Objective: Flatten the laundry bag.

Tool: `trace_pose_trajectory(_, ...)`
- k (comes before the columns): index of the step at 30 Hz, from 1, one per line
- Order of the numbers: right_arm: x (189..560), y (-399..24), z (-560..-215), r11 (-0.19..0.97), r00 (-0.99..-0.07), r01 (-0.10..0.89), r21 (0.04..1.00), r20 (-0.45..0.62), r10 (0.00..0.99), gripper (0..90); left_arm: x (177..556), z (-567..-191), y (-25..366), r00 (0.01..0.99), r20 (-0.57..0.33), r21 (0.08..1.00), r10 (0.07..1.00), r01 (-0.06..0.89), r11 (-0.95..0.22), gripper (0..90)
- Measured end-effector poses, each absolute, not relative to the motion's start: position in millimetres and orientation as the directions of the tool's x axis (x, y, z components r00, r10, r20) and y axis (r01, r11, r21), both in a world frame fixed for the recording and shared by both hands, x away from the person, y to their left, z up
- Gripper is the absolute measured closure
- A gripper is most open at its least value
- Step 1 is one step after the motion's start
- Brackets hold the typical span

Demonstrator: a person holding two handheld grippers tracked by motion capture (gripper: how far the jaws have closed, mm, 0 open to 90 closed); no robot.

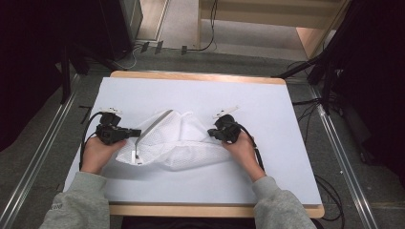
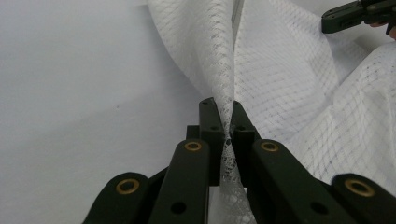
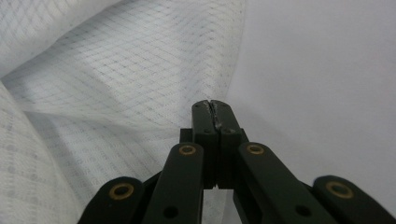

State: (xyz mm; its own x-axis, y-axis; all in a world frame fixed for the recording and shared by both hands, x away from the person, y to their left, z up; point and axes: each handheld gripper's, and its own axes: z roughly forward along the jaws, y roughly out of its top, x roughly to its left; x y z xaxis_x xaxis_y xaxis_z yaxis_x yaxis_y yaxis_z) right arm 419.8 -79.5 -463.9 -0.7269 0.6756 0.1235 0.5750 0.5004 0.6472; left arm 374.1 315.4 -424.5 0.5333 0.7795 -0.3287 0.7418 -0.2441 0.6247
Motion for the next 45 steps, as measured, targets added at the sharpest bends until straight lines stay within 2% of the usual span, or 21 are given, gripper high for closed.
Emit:
trace_pose_trajectory(8,434,-121,-448,0.394,-0.652,0.610,0.688,0.152,0.743,90.0,368,-421,320,0.516,-0.347,0.648,0.783,0.735,-0.197,89.1)
trace_pose_trajectory(15,446,-152,-444,0.343,-0.598,0.634,0.693,0.158,0.786,90.0,358,-423,311,0.533,-0.342,0.643,0.774,0.733,-0.221,88.8)
trace_pose_trajectory(24,459,-162,-446,0.314,-0.562,0.650,0.692,0.161,0.811,90.0,343,-429,303,0.539,-0.405,0.617,0.738,0.757,-0.214,89.4)
trace_pose_trajectory(29,467,-156,-449,0.308,-0.548,0.641,0.703,0.138,0.825,90.0,336,-432,301,0.542,-0.401,0.597,0.738,0.766,-0.238,87.7)
trace_pose_trajectory(32,472,-153,-454,0.305,-0.548,0.651,0.695,0.154,0.822,89.2,334,-435,303,0.532,-0.383,0.583,0.755,0.773,-0.249,75.3)
trace_pose_trajectory(34,473,-152,-454,0.295,-0.549,0.652,0.699,0.166,0.819,79.5,333,-436,305,0.527,-0.371,0.587,0.765,0.771,-0.247,69.2)
trace_pose_trajectory(39,463,-153,-441,0.290,-0.568,0.636,0.715,0.178,0.804,73.0,333,-428,310,0.522,-0.324,0.618,0.789,0.748,-0.241,57.1)
trace_pose_trajectory(45,433,-157,-431,0.315,-0.608,0.597,0.738,0.160,0.778,72.2,337,-417,308,0.538,-0.301,0.660,0.788,0.713,-0.235,49.8)
